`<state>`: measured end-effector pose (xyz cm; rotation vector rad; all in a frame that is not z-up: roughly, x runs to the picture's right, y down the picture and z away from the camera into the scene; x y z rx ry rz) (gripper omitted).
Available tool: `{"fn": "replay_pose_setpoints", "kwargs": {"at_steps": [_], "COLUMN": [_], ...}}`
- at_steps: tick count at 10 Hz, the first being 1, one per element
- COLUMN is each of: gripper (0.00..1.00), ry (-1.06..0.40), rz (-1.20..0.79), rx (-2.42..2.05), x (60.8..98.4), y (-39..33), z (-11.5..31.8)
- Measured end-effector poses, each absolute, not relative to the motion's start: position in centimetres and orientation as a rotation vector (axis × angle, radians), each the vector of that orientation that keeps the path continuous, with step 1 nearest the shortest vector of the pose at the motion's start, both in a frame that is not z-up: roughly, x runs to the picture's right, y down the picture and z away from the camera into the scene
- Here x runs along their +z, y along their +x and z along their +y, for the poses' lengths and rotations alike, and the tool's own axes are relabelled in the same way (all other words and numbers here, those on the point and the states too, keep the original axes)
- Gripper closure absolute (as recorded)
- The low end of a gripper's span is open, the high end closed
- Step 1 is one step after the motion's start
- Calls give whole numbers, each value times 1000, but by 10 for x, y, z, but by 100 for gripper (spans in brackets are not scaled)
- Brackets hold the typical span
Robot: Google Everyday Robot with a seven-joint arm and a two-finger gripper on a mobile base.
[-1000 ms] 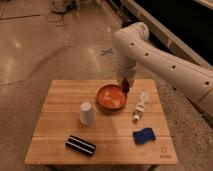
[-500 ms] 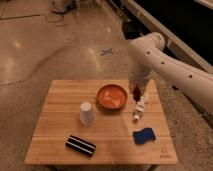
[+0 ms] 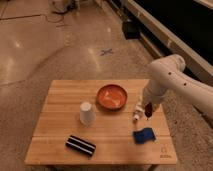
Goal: Place the pepper on the white sponge
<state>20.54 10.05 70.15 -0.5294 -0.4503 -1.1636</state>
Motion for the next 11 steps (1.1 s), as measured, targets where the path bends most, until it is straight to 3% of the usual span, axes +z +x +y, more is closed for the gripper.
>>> {"fn": "replay_pose_setpoints", "kwargs": {"at_steps": [7,10,11], "gripper": [100,100,94], "ry": [-597,-606,-604], "rz": [-478,-495,-491], "rx": [-1183,-1186,-1184], "x": [738,755,763], "y": [224,216,213], "z": [205,222,224]}}
